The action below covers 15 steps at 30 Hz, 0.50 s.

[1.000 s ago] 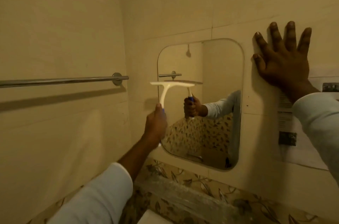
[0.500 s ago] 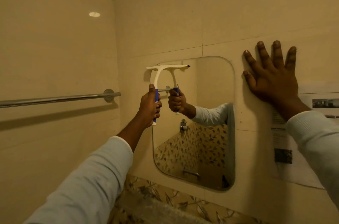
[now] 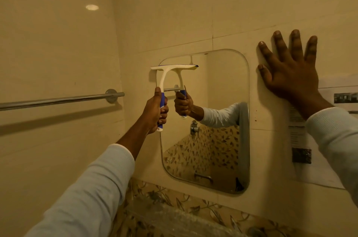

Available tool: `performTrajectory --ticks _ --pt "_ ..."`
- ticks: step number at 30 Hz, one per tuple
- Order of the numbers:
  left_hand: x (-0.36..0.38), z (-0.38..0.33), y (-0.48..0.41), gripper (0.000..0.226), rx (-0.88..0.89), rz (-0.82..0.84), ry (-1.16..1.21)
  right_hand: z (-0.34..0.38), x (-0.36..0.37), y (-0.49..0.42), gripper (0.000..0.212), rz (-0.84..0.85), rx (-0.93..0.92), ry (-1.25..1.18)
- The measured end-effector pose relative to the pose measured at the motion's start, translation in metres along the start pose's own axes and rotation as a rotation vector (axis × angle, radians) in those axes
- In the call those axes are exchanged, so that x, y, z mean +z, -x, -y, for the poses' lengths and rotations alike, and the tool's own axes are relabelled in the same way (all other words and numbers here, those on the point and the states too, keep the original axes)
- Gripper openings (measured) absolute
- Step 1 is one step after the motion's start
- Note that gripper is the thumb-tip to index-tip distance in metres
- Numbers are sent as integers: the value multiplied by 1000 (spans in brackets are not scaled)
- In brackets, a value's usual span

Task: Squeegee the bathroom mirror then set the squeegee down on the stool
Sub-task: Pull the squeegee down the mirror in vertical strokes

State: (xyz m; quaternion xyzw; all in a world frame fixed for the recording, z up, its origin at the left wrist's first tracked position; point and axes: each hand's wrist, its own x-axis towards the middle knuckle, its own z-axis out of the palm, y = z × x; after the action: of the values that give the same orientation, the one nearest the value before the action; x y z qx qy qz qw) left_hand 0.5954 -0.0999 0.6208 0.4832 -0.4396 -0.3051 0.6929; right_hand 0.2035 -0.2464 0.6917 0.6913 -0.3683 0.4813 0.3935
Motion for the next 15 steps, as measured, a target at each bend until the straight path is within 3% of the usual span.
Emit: performTrajectory --ticks 15 --pt "-20 53 32 60 -128 -36 -2 2 -3 0 74 5 -5 -19"
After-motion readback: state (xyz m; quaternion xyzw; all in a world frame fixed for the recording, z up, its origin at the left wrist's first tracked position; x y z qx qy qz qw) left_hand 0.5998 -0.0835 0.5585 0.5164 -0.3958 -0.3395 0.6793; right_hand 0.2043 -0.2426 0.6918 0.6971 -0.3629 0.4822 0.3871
